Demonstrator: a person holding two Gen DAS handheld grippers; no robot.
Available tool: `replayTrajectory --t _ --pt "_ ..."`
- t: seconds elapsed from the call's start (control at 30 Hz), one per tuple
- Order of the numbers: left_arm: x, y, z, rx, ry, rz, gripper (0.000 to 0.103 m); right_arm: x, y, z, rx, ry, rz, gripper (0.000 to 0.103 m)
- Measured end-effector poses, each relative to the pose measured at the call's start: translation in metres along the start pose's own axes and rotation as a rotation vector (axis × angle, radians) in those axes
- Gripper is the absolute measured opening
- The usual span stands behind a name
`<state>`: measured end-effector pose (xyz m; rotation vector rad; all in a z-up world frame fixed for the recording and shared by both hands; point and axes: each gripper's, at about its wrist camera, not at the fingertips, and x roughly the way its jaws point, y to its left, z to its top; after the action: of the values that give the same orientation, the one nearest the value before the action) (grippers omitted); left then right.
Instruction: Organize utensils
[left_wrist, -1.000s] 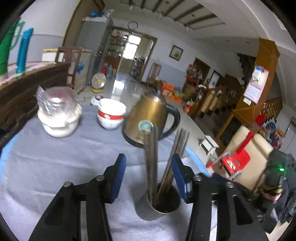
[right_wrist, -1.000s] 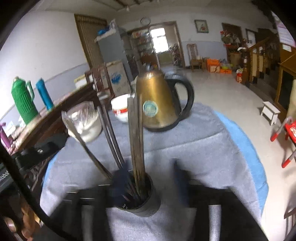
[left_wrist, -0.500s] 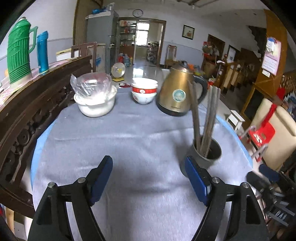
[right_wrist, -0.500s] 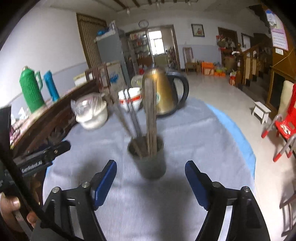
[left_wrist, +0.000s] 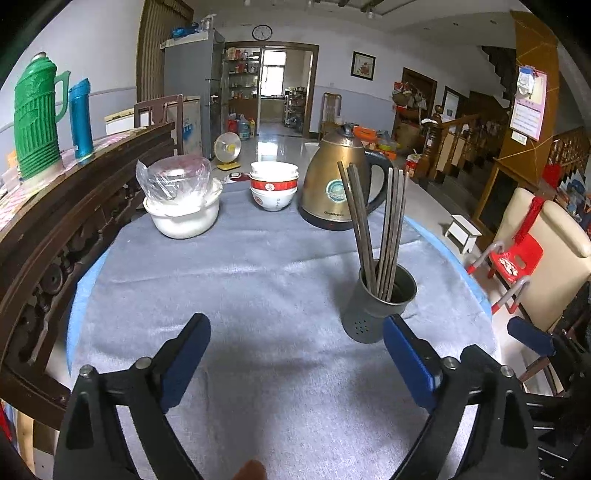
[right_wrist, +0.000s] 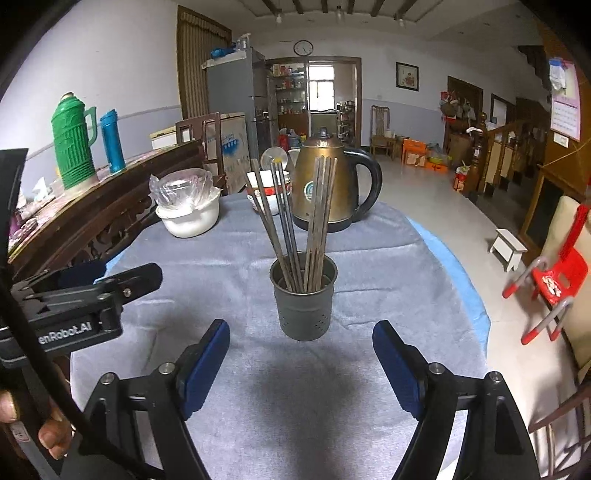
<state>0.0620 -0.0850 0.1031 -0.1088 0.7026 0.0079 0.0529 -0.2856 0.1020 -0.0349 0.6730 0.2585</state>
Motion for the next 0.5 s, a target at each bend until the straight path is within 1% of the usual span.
replayTrajectory --t 0.1,0.33,0.5 --pt "-0.001 -0.002 0.001 0.004 0.002 0.000 0.098 0.002 -0.004 0.001 0.009 -0.001 -0.002 0.082" --pt "0.002 -0.013 0.003 0.058 0.015 0.008 0.099 0.012 -0.011 0.003 0.009 0.012 -0.011 0.082" --pt "0.003 -0.016 0.005 0.062 0.024 0.000 0.100 0.017 -0.015 0.007 0.015 0.011 -0.017 0.083"
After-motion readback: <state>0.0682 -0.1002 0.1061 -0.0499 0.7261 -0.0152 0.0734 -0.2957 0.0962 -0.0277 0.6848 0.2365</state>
